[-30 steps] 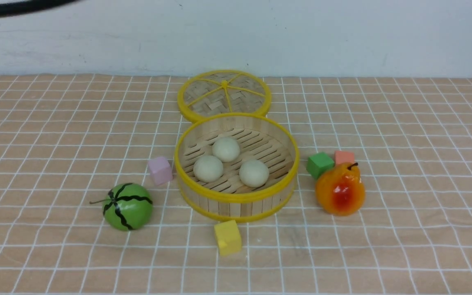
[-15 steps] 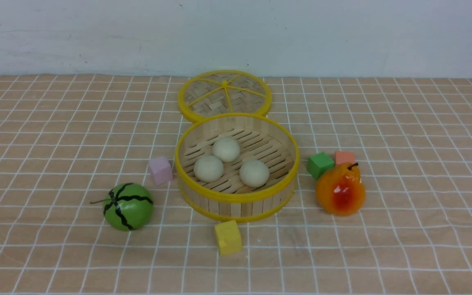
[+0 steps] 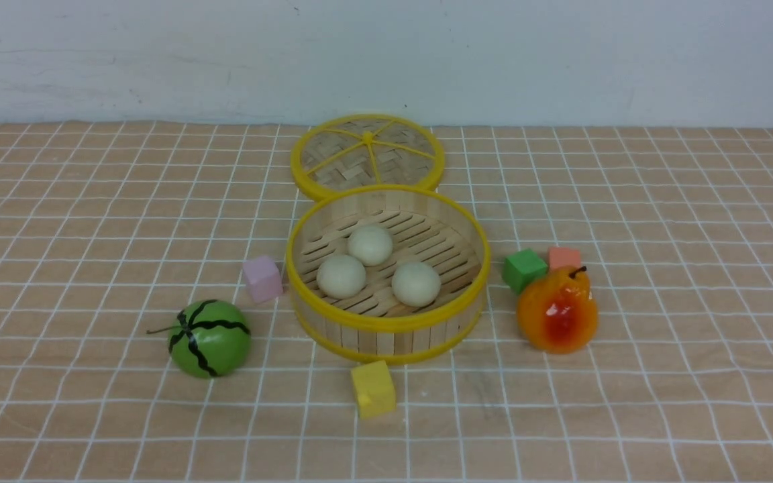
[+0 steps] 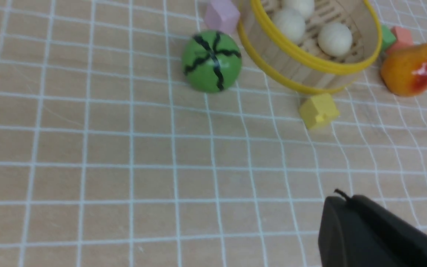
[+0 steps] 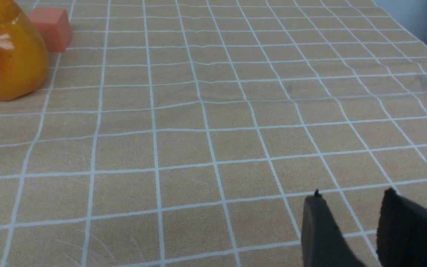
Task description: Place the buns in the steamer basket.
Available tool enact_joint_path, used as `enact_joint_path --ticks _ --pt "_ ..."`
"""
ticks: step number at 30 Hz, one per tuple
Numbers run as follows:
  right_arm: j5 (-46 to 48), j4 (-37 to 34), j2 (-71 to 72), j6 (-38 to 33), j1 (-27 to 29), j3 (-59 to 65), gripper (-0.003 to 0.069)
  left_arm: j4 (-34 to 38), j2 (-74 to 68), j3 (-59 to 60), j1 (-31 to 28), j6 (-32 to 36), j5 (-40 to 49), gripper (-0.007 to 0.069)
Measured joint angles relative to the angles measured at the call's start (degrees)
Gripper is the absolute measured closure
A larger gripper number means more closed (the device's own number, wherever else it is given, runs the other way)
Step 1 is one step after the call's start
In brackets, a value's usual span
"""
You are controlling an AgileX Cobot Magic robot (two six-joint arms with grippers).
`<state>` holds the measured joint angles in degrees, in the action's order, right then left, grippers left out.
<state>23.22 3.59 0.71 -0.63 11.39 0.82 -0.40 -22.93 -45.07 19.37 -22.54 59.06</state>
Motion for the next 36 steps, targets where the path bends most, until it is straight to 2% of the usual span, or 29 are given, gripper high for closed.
enact_joint_path --ticks 9,11,15,18,19,21,28,33,36 --pt "0.0 0.0 0.0 0.0 0.0 0.0 0.0418 -1.9 0.0 0.0 0.0 0.0 -2.6 0.0638" --pt "0.0 0.0 0.0 0.0 0.0 0.0 0.0418 -5.2 0.4 1.4 0.0 0.0 -7.7 0.0638" --pt "0.0 0.0 0.0 0.0 0.0 0.0 0.0418 -8.2 3.6 8.2 -1.4 0.1 -19.5 0.0638" --pt "0.0 0.0 0.0 0.0 0.0 0.0 0.0418 -7.1 7.6 14.7 -6.1 -0.1 -25.9 0.0638" --pt "0.0 0.0 0.0 0.0 0.0 0.0 0.0418 -7.0 7.6 14.7 -6.1 -0.2 -25.9 0.0638" --pt "0.0 0.0 0.0 0.0 0.0 0.0 0.0418 -5.5 11.2 21.3 -10.5 -1.6 -29.5 0.0638" --pt "0.0 0.0 0.0 0.0 0.0 0.0 0.0418 -6.8 18.2 35.3 -16.0 -3.1 -32.8 0.0634" --pt "0.0 0.0 0.0 0.0 0.0 0.0 0.0418 -7.5 21.7 45.0 -16.5 -3.0 -35.4 0.0629" --pt "0.0 0.0 0.0 0.0 0.0 0.0 0.0418 -7.6 23.3 46.6 -16.5 -3.0 -36.7 0.0627"
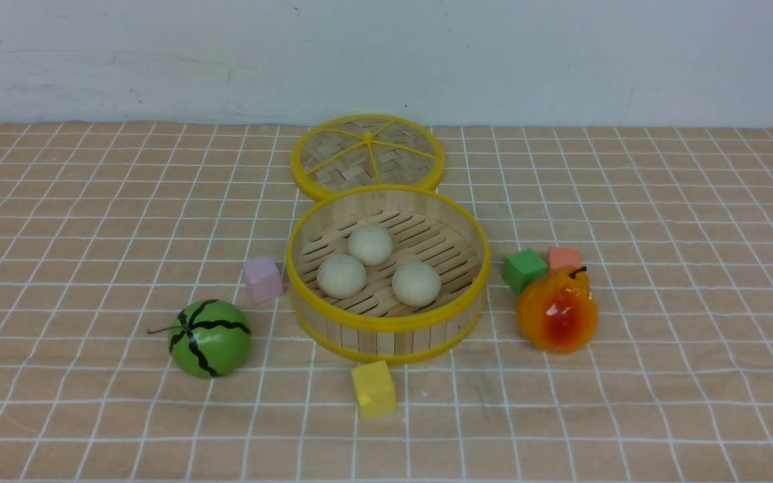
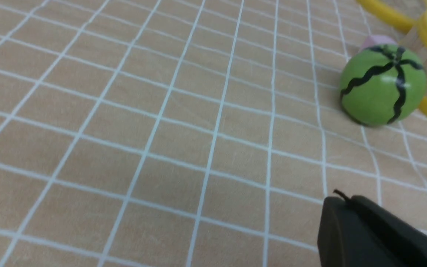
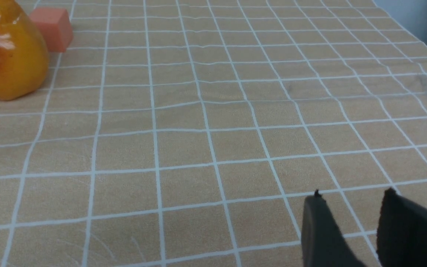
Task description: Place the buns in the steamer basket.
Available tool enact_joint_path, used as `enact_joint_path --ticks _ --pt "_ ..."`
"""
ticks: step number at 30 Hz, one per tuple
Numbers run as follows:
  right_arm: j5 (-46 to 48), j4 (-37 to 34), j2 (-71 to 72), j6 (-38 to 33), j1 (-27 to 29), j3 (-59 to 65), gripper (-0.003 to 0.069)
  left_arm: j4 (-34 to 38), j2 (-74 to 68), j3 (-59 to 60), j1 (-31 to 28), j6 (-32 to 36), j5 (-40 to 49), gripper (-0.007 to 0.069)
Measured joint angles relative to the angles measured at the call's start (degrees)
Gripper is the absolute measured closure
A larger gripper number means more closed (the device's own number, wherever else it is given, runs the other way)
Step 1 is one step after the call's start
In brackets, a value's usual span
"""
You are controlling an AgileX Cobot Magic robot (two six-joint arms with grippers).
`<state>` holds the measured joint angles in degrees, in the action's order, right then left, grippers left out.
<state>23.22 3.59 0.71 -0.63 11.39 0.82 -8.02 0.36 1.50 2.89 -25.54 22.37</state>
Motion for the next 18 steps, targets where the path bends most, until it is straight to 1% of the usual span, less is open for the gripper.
enact_joint_path --ticks 4,18 --pt "0.0 0.0 0.0 0.0 0.0 0.0 0.0418 0.1 0.2 0.1 0.0 0.0 -1.5 0.0624" --pt "0.0 0.0 0.0 0.0 0.0 0.0 0.0418 0.1 0.2 0.1 0.0 0.0 -1.6 0.0608"
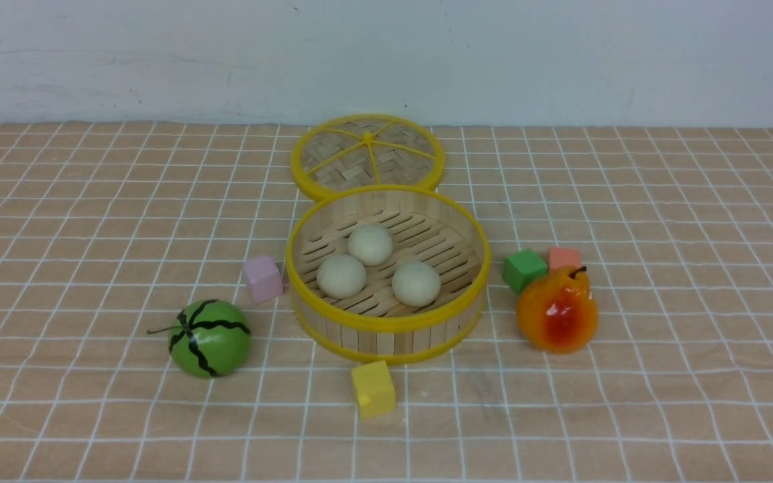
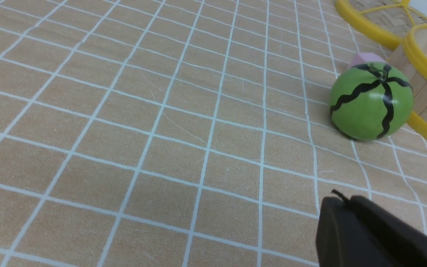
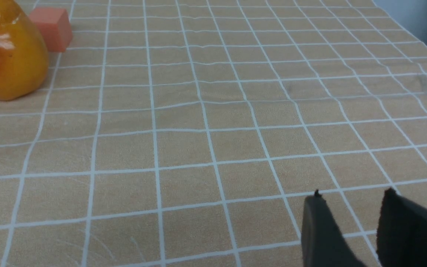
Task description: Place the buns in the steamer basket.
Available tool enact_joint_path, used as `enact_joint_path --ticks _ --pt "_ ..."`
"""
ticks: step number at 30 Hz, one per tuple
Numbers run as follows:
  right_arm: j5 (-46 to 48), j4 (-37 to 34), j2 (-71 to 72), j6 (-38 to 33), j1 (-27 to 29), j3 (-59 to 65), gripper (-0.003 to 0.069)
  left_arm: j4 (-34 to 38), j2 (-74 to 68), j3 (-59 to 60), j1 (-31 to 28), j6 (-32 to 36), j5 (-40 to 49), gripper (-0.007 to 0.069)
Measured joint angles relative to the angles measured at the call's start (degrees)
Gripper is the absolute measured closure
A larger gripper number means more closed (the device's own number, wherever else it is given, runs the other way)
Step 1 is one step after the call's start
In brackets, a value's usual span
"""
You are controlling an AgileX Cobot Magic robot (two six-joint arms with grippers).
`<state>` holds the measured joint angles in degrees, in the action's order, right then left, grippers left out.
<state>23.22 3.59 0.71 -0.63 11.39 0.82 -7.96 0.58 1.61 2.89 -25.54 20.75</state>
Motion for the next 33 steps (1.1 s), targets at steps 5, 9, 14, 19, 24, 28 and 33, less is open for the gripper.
enact_joint_path --ticks 5,9,14,19,24,28,33 --pt "0.0 0.0 0.0 0.0 0.0 0.0 0.0418 0.0 0.0 0.0 0.0 0.0 0.0 0.0607" --pt "0.0 0.0 0.0 0.0 0.0 0.0 0.0418 0.0 0.0 0.0 0.0 0.0 0.0 0.0605" --pt "0.0 0.0 0.0 0.0 0.0 0.0 0.0418 0.0 0.0 0.0 0.0 0.0 -0.1 0.0605" --pt "0.0 0.0 0.0 0.0 0.0 0.0 0.0418 0.0 0.0 0.0 0.0 0.0 -0.1 0.0605" --pt "0.0 0.0 0.0 0.0 0.0 0.0 0.0418 0.0 0.0 0.0 0.0 0.0 -0.1 0.0598" --pt "0.0 0.0 0.0 0.0 0.0 0.0 0.0418 0.0 0.0 0.0 0.0 0.0 -0.1 0.0596" --pt "0.0 0.0 0.0 0.0 0.0 0.0 0.0418 0.0 0.0 0.0 0.0 0.0 -0.1 0.0596"
